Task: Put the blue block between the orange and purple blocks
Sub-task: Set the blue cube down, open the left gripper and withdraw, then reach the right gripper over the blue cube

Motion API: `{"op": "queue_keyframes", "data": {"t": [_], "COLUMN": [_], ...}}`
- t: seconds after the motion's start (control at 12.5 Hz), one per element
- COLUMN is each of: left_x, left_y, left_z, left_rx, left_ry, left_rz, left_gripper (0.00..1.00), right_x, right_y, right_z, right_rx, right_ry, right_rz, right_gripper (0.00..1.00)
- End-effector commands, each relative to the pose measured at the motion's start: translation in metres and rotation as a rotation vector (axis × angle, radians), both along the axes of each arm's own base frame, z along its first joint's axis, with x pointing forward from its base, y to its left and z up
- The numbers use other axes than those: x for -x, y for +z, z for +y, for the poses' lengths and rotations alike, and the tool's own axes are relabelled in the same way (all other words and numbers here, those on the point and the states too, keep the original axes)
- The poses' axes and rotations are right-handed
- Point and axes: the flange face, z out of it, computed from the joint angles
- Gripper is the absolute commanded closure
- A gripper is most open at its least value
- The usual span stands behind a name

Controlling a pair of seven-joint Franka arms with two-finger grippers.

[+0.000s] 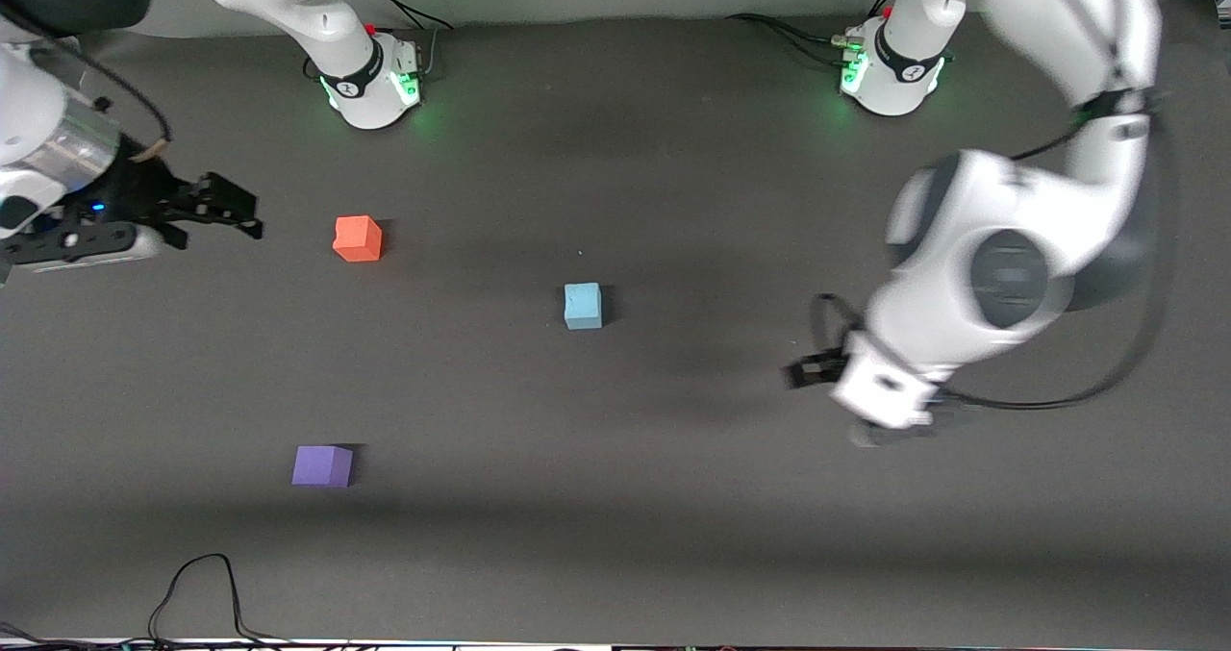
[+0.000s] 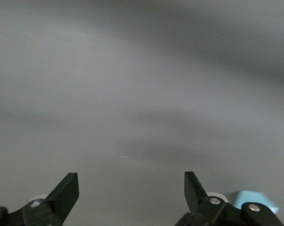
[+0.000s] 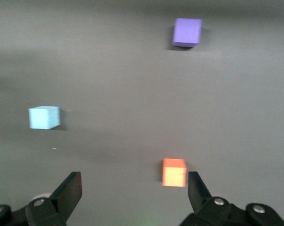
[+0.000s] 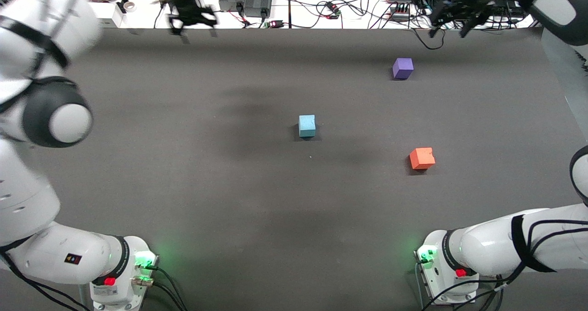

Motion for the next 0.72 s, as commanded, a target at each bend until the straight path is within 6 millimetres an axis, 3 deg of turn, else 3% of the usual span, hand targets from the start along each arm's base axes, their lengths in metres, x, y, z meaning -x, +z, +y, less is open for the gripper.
{"op": "queue_keyframes", "data": {"t": [0.0, 0.24, 0.32, 0.4, 0.48, 0.64], "left_x": [0.033, 0.045, 0.051, 0.059, 0.066, 0.084], "left_y": [0.021, 0.049, 0.060, 0.072, 0.080, 0.093], "left_z": [0.075, 0.150, 0.169, 0.174, 0.176, 0.175], "left_rx": [0.000, 0.010, 0.010, 0.005, -0.022, -0.075], "left_ry": [-0.082, -0.169, -0.184, -0.197, -0.201, -0.214], "left_rz": [0.036, 0.050, 0.043, 0.030, 0.023, 0.017], "left_gripper": [0.00, 0.00, 0.00, 0.00, 0.00, 0.00], "right_x": [0.011, 0.025, 0.029, 0.034, 0.042, 0.055], "right_y": [0.013, 0.003, 0.000, -0.009, -0.022, -0.041], "right_z": [0.106, 0.248, 0.293, 0.329, 0.353, 0.371], "right_rx": [-0.006, 0.007, 0.002, 0.003, 0.014, 0.040], "right_ry": [-0.056, -0.191, -0.238, -0.283, -0.302, -0.261], "right_rz": [-0.017, -0.021, -0.032, -0.035, -0.028, -0.011], "right_gripper": [0.00, 0.00, 0.00, 0.00, 0.00, 0.00]}}
